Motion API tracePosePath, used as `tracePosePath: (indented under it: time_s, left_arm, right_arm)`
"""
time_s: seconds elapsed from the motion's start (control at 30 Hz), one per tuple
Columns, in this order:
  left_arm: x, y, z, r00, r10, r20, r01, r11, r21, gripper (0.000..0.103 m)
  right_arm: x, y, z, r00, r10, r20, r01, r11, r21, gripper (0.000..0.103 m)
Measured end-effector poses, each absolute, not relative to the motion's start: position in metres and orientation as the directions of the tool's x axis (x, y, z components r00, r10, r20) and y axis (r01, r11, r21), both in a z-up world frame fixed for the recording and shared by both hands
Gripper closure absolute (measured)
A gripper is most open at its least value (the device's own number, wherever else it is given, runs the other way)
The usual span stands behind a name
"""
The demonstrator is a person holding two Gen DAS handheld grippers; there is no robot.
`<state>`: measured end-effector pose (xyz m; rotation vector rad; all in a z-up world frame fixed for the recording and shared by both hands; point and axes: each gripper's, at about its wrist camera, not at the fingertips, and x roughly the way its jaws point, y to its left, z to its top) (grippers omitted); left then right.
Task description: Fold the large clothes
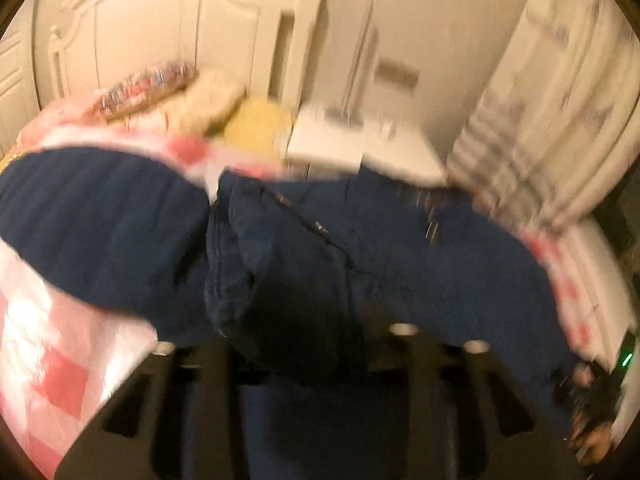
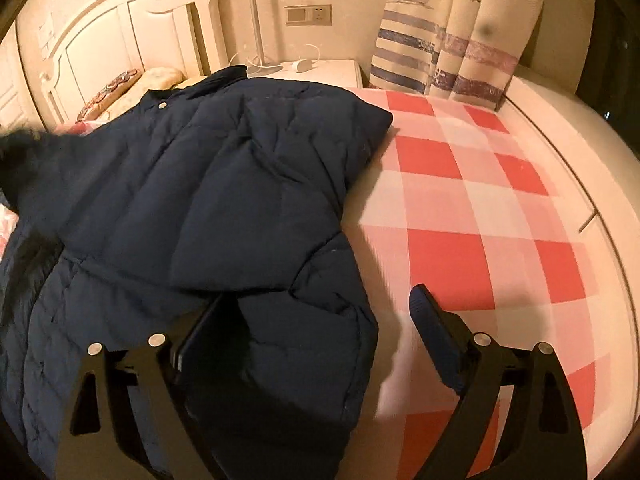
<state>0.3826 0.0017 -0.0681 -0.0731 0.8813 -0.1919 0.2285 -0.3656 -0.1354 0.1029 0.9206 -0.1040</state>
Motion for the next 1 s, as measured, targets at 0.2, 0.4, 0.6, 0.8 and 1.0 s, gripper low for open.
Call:
tracePosePath:
  time_s: [0.2,0.4,0.6,0.8,1.0]
  left_arm:
    - [0.348,0.015,-0.095,0.701,0.106,-0.705,-0.003,0.989,0.145,0.017]
    - [0.319,0.009,-0.071,0.816,0.024,-0.578,0.022,0.997,0.072,0.018]
    - [0.348,-0.04,-0.115,0.677,-0.023,-0.736,0.16,0.98,0.116,0.017]
    - [0.359,-0.044,-0.152,0.651,0.03,-0.759,0.174,0.967,0.187,0.004]
    - [0.361,-0.042,-0.153,0.647,0.017,-0.763,0.173,0.97,0.169,0.002]
  right_arm:
    - [0.218,-0.369,-0.125,0.599,-0.054,-0.799,0.148,0.988,0.044,0.017]
    - [0.217,-0.346,-0.093,0.703,-0.023,-0.711,0.076,0.996,0.042,0.026]
    - [0.258,-0.3,-0.128,0.594,-0.048,-0.803,-0.035,0.996,-0.086,0.034]
    - [0.269,-0.325,-0.095,0.624,-0.017,-0.782,-0.003,1.0,-0.024,0.035]
    - [0.321,-0.361,-0.078,0.68,-0.069,-0.73,0.154,0.987,0.051,0.034]
